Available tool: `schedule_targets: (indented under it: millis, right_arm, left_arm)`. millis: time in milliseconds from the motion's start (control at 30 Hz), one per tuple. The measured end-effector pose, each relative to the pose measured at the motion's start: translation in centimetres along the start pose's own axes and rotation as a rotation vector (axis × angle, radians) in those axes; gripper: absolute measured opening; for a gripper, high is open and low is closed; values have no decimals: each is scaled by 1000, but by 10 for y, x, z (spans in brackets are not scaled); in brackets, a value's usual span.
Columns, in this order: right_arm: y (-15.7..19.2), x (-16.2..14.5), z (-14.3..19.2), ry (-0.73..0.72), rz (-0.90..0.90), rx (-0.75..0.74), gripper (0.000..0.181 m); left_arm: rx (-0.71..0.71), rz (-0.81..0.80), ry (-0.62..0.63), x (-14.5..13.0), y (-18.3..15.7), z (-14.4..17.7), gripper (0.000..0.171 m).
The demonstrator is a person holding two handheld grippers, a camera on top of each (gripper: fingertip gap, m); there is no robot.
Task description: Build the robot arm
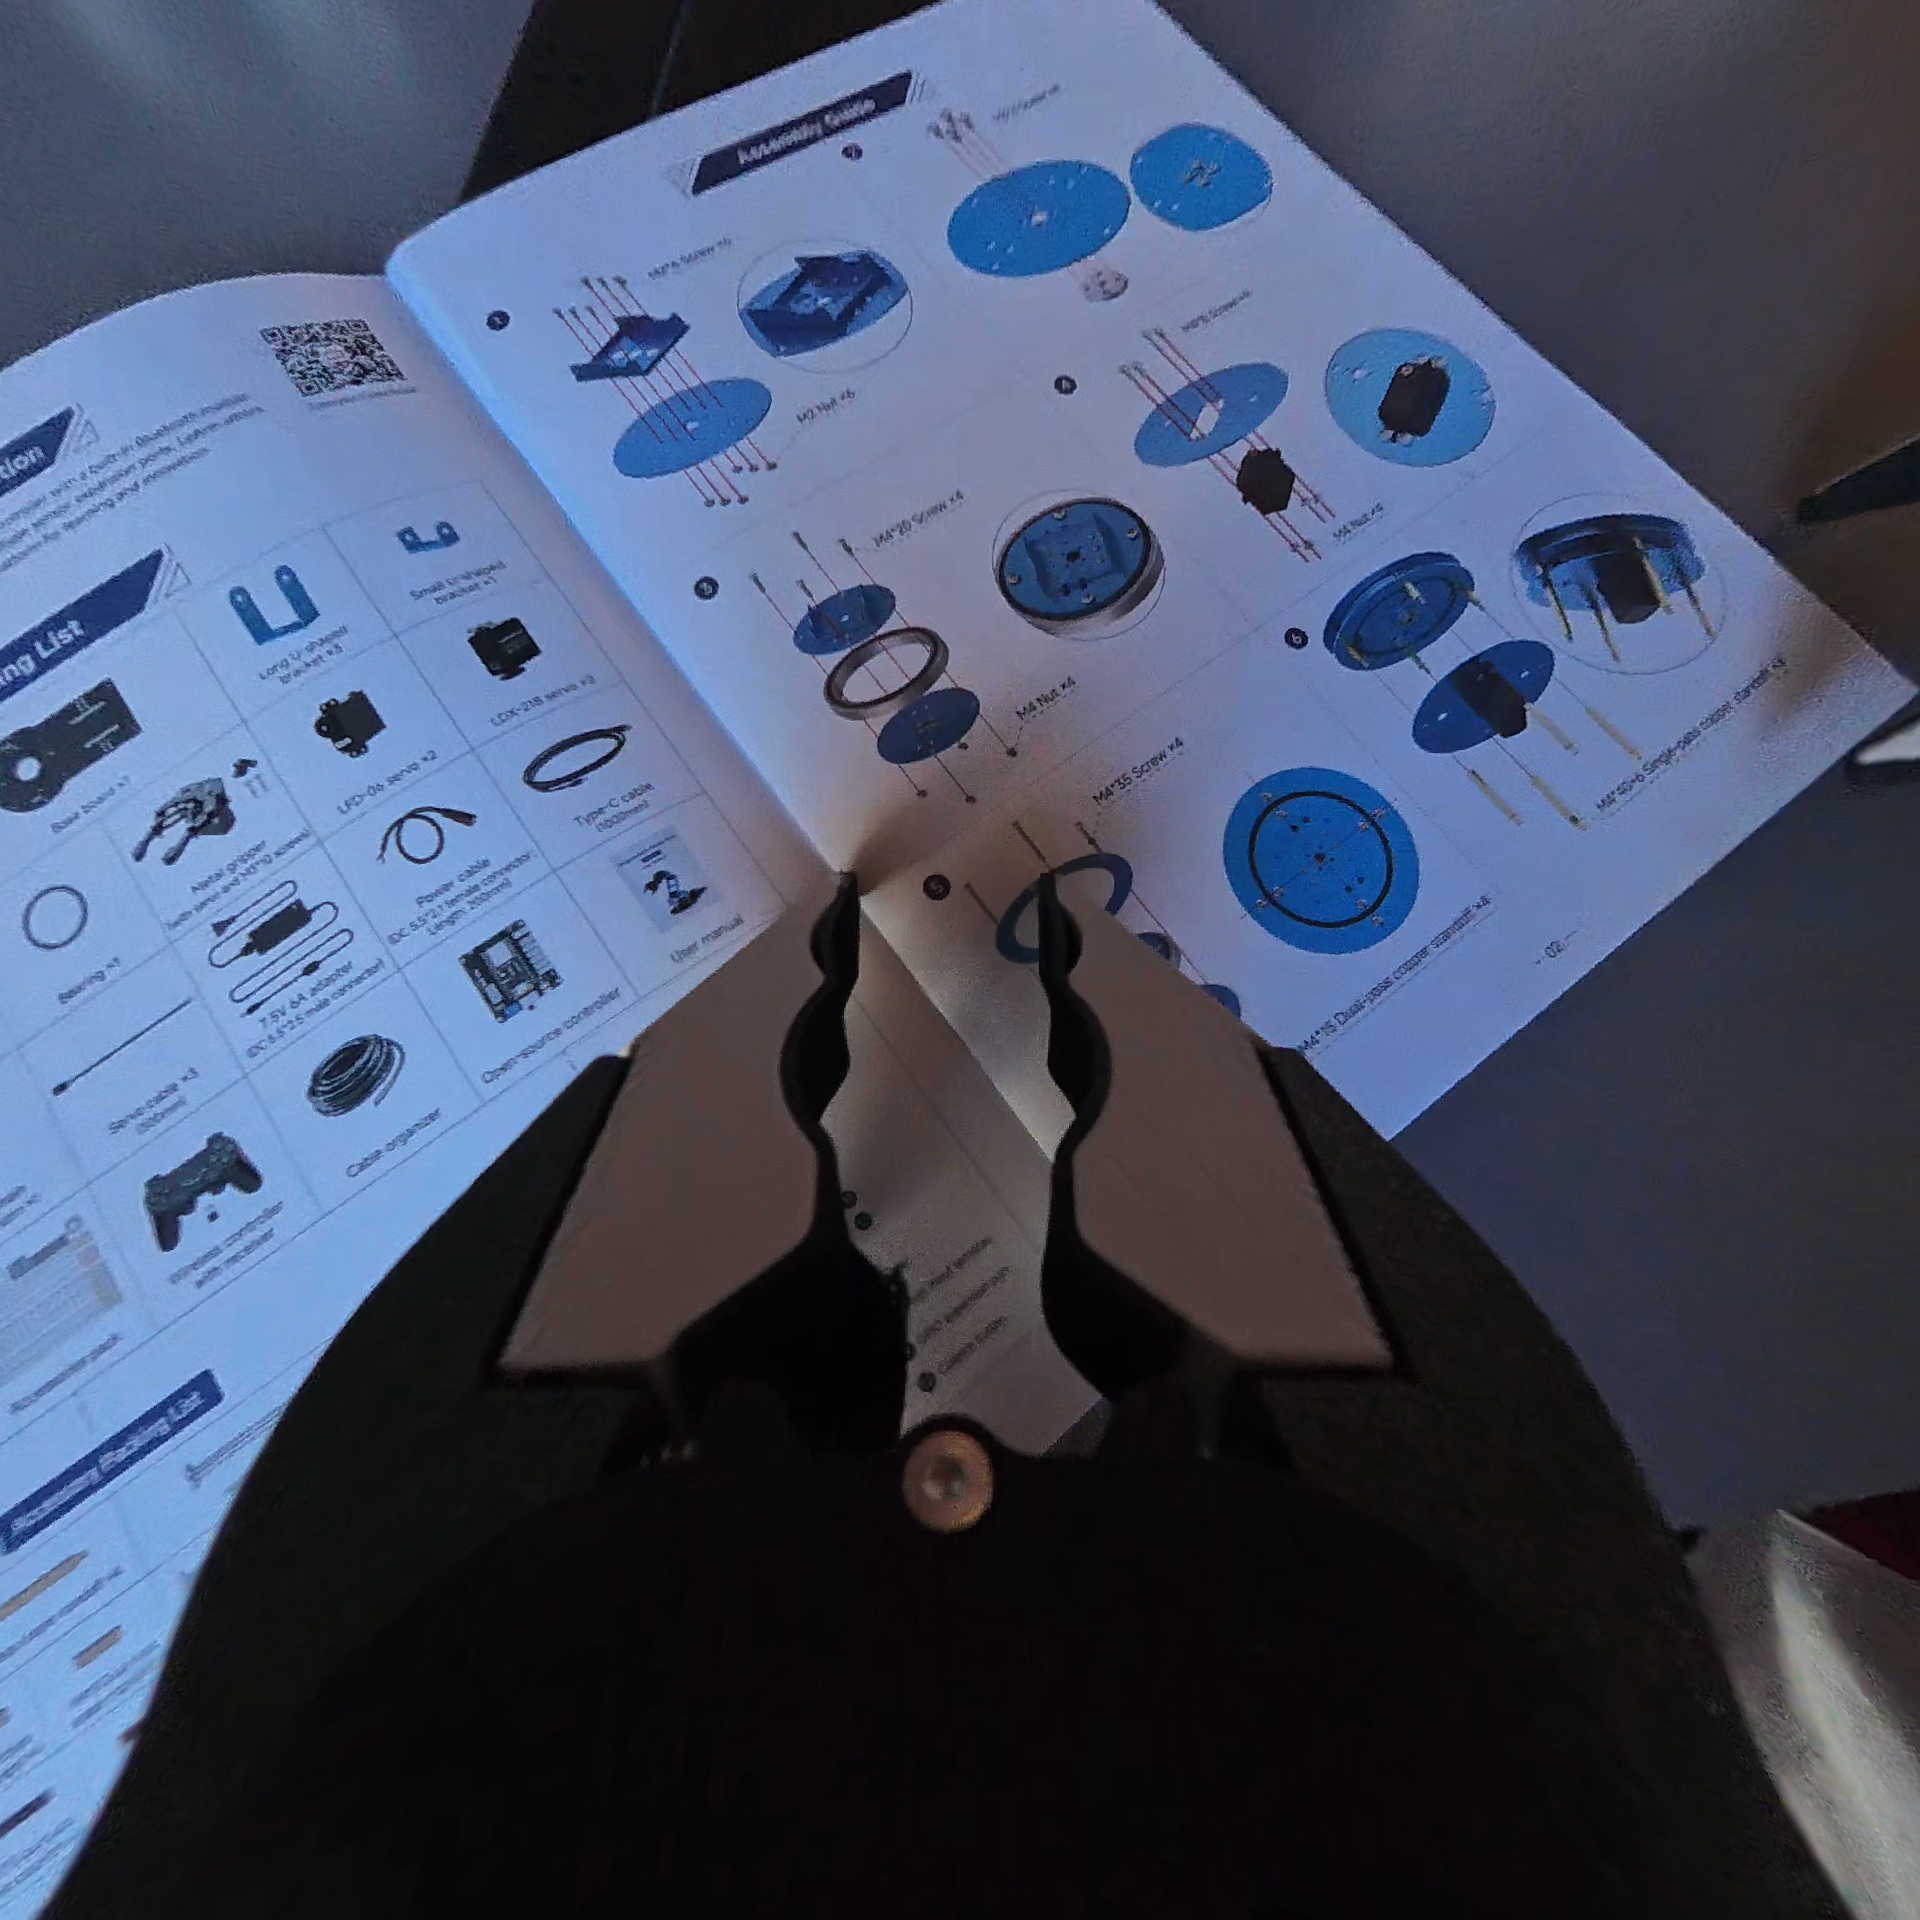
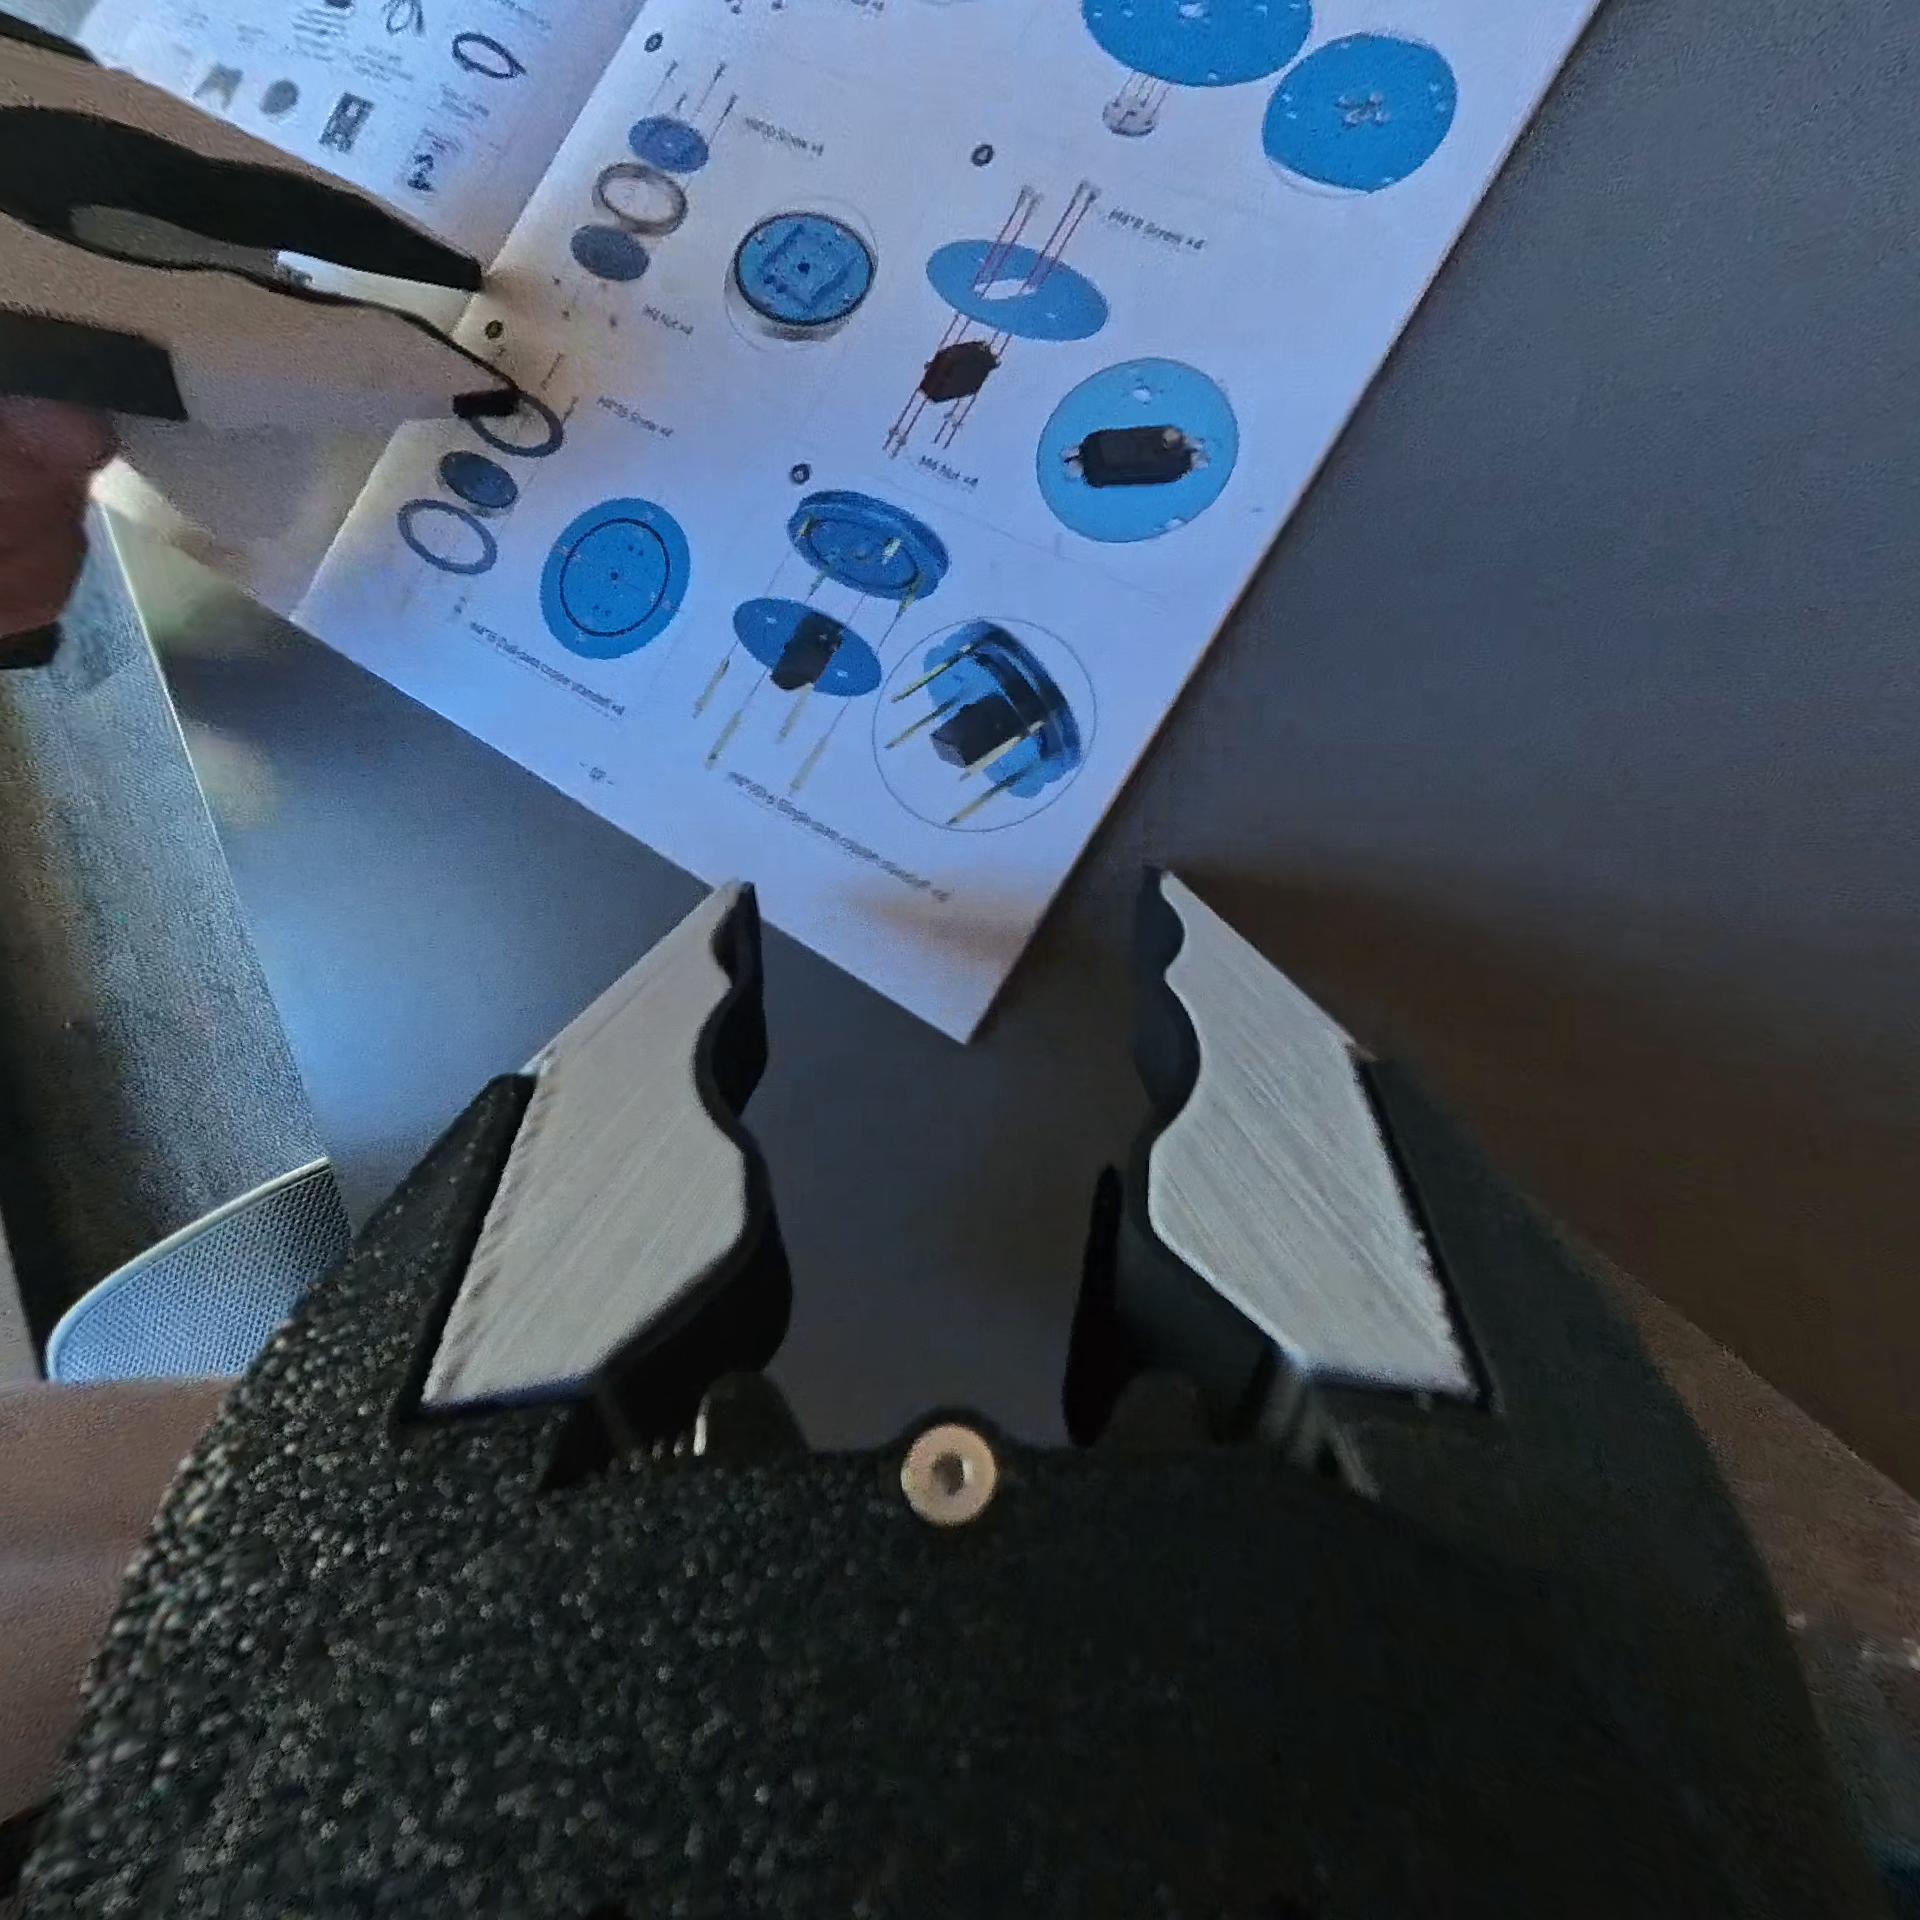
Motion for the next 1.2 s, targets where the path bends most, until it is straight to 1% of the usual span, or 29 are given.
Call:
schedule_targets:
  millis: [33, 100, 133, 200, 233, 300, 367, 533, 633, 667, 700, 733, 767, 800, 833, 867, 900, 933, 967, 1000, 1067, 1100, 1133, 1200]
  right_arm:
    - [-4, -1, 4, -6, -18, 4, 69]
    - [-4, -5, 10, -14, -39, 36, 67]
    - [-2, -7, 12, -17, -40, 49, 67]
    - [6, -12, 11, -20, -24, 69, 68]
    - [10, -14, 11, -21, -19, 69, 68]
    - [16, -16, 11, -43, -3, 45, 66]
    - [21, -19, 9, -37, -20, 59, 67]
    - [21, -22, 12, -56, -66, 107, 66]
    - [21, -20, 14, -74, -107, 158, 70]
    - [22, -18, 15, -89, -118, 178, 64]
    - [29, -12, 17, -129, -140, 252, 45]
    - [38, -7, 19, -173, -177, 344, 46]
    - [41, -3, 17, -192, -209, 365, 53]
    - [39, -4, 11, -163, -199, 315, 56]
    - [35, -6, 8, -134, -170, 252, 53]
    - [31, -5, 9, -139, -159, 178, 47]
    - [30, -4, 13, -156, -127, 132, 46]
    - [30, -5, 16, -160, -87, 88, 55]
    - [23, -6, 17, -150, -62, -7, 61]
    - [17, -9, 16, -135, -40, -88, 62]
    - [15, -14, 7, -93, -42, -101, 63]
    - [19, -15, 4, -94, -47, -67, 60]
    - [25, -15, 1, -105, -49, -32, 62]
    - [27, -14, -1, -115, -49, -51, 61]
  left_arm:
    - [2, -25, 28, 3, -6, 3, 34]
    - [11, -101, 22, 10, -17, 13, 31]
    - [22, -107, 39, 10, -17, 16, 26]
    - [75, -80, 92, 3, -8, 18, 23]
    - [85, -62, 94, 0, -4, 20, 16]
    - [41, -10, 102, -9, -3, 21, 0]
    - [19, 24, 105, -15, -4, 17, 0]
    - [57, 4, 97, -15, -7, 16, 0]
    - [72, -1, 89, -16, -8, 16, 0]
    - [72, 0, 87, -16, -8, 16, 0]
    - [65, 4, 84, -16, -8, 16, 0]
    - [50, 10, 82, -16, -10, 16, 0]
    - [33, 13, 79, -16, -12, 16, 0]
    - [25, 11, 74, -16, -14, 16, 0]
    - [28, 7, 72, -16, -15, 15, 0]
    - [32, 5, 73, -16, -15, 15, 0]
    - [35, 2, 73, -16, -15, 16, 0]
    - [36, -3, 71, -16, -15, 16, 0]
    - [36, -9, 68, -16, -15, 16, 0]
    - [35, -16, 65, -17, -15, 16, 0]
    - [26, -24, 57, -17, -15, 16, 0]
    - [21, -25, 52, -17, -14, 16, 0]
    - [17, -26, 46, -18, -14, 16, 0]
    - [16, -37, 30, -18, -14, 16, 0]
Point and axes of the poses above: each gripper's, where its closed fingertips meet, z back along the fingers, x out of its top, y = z × x across the jaws, the point moved 5 cm from there along z, back along the fingers, and after that the axes turned 1 degree about y, right-handed, at the moved point
